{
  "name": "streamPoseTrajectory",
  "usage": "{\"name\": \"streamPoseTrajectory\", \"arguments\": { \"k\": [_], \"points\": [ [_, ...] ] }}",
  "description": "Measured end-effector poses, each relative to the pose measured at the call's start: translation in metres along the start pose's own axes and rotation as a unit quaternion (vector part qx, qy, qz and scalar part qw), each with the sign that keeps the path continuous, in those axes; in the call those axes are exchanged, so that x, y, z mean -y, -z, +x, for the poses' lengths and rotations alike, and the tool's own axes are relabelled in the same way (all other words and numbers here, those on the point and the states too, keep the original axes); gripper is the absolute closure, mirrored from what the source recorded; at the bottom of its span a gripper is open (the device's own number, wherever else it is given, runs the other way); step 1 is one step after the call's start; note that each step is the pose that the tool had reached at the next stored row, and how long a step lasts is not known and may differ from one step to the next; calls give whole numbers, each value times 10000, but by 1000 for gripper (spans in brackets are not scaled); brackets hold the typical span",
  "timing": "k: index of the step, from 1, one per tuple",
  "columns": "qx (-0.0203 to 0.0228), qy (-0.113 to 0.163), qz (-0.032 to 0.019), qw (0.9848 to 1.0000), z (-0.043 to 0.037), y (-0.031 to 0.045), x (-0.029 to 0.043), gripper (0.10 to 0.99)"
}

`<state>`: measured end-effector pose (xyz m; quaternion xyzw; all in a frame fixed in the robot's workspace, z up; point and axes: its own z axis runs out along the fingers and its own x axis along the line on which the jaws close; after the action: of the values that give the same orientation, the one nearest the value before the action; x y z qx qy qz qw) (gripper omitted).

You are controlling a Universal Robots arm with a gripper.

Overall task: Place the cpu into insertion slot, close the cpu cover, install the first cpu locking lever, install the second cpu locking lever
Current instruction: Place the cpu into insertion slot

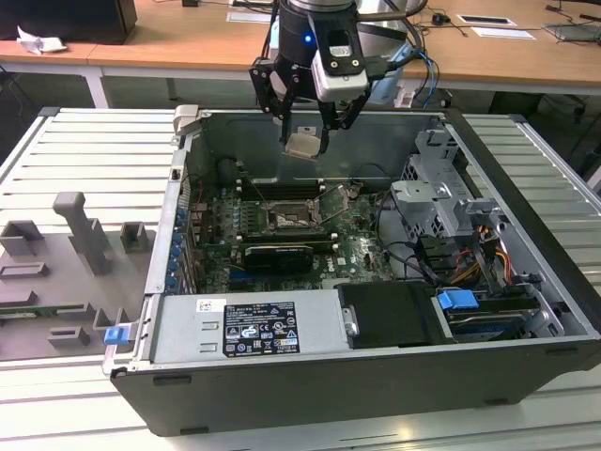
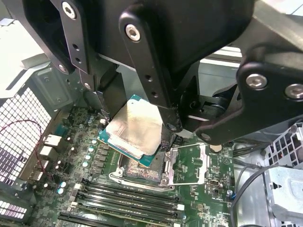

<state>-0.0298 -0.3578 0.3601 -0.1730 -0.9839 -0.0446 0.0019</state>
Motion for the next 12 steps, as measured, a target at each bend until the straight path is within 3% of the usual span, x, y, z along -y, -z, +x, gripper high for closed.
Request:
{"name": "streamPoseTrajectory", "arguments": {
  "k": [12],
  "points": [
    [19,-215,-4,9998,0,-15,1,549]
  ]
}}
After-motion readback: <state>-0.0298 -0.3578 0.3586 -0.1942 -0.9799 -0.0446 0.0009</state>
